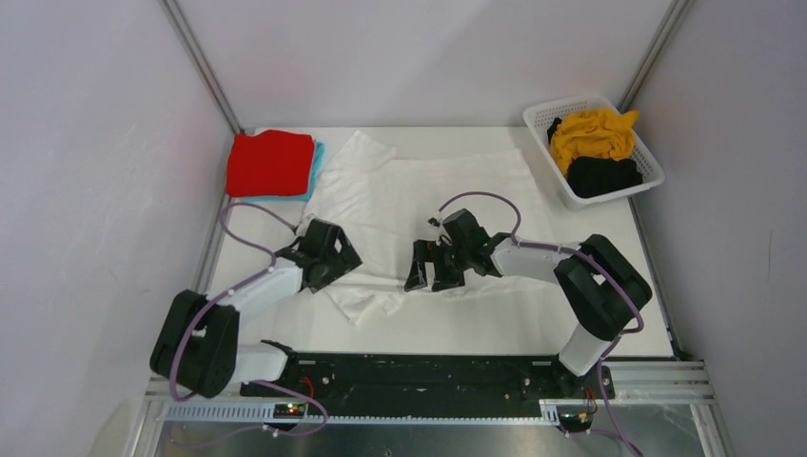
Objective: Fold and stack the t-shirts
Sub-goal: Flatten out the tshirt
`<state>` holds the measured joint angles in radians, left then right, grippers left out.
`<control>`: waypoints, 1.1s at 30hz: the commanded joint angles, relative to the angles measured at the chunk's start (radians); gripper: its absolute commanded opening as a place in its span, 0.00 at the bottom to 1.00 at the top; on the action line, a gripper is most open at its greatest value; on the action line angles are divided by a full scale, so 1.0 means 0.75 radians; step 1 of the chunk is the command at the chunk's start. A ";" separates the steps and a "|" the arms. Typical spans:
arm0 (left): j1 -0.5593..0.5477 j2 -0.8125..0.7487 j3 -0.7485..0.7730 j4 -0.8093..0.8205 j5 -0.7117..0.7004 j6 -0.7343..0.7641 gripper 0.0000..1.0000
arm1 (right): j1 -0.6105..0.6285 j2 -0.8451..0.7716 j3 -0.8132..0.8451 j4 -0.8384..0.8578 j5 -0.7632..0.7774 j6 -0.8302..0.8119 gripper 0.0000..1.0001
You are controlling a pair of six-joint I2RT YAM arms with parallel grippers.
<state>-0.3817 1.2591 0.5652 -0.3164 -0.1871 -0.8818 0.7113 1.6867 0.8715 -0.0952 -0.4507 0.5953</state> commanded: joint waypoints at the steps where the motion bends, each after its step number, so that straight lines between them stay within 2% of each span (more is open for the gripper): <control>1: 0.030 0.159 0.108 -0.104 -0.115 0.159 1.00 | -0.065 0.018 -0.064 -0.166 0.115 -0.099 0.99; 3: 0.030 0.197 0.169 -0.106 -0.057 0.191 1.00 | -0.063 0.000 -0.052 -0.177 0.129 -0.133 0.99; 7: 0.025 0.161 0.153 -0.106 0.079 0.227 1.00 | 0.013 -0.095 0.002 -0.226 0.200 -0.246 0.99; 13: 0.001 -0.083 0.056 -0.107 0.169 0.227 1.00 | 0.258 -0.258 0.111 -0.230 0.320 -0.510 0.98; 16: -0.038 -0.243 0.029 -0.107 0.166 0.221 1.00 | 0.345 -0.276 0.182 -0.224 0.285 -0.576 0.98; 20: -0.046 -0.321 0.009 -0.107 0.165 0.212 1.00 | 0.458 -0.206 0.203 -0.124 0.152 -0.588 0.99; 25: -0.046 -0.206 0.055 -0.089 0.142 0.210 1.00 | 0.557 -0.004 0.314 -0.099 0.168 -0.570 0.99; 33: -0.039 0.012 0.096 0.011 0.114 0.209 1.00 | 0.566 0.161 0.374 -0.034 0.308 -0.595 1.00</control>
<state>-0.4129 1.2263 0.5976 -0.3710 -0.0841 -0.7399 1.1366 1.7802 1.1027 -0.1730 -0.2928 0.1783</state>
